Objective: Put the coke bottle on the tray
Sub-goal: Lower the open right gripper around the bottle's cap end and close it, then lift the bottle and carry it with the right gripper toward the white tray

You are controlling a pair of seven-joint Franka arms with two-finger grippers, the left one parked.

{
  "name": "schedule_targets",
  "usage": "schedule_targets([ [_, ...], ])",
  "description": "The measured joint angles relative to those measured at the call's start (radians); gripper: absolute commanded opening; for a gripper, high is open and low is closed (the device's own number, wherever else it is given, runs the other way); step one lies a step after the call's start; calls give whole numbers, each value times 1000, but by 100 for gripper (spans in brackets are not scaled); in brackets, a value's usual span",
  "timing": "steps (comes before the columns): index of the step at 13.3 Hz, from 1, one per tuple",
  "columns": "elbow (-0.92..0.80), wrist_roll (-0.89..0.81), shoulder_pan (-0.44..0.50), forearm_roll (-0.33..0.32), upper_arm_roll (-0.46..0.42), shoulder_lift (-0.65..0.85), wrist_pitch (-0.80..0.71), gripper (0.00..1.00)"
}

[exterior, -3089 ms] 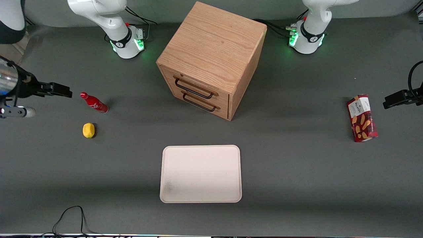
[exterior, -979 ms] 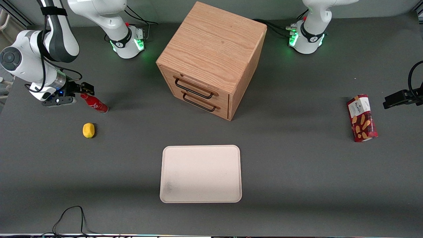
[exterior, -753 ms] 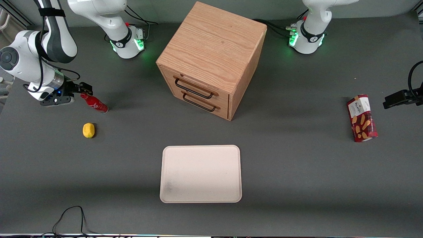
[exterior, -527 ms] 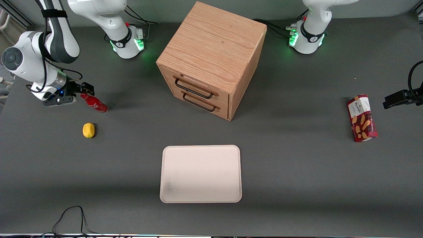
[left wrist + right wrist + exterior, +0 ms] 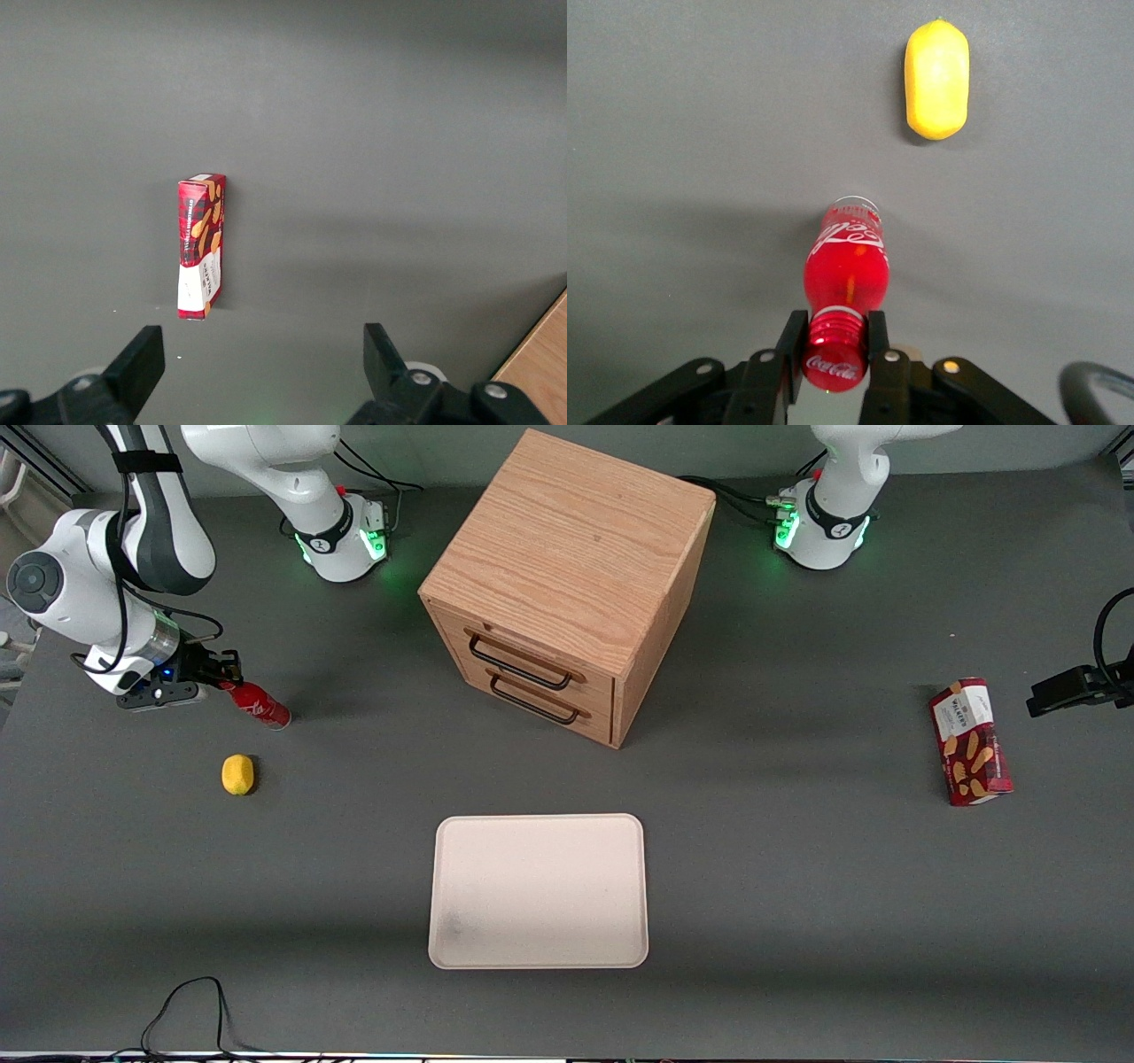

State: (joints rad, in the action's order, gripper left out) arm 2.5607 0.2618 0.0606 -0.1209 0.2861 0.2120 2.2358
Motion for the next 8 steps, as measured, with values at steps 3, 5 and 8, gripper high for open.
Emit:
schedule_targets([
  [3,-1,0,1,0,0,0,-4,0],
  [5,-26,0,4,0,-5,2,-49,0],
  [8,-158,0,7,-1,-19,11,-208,0],
])
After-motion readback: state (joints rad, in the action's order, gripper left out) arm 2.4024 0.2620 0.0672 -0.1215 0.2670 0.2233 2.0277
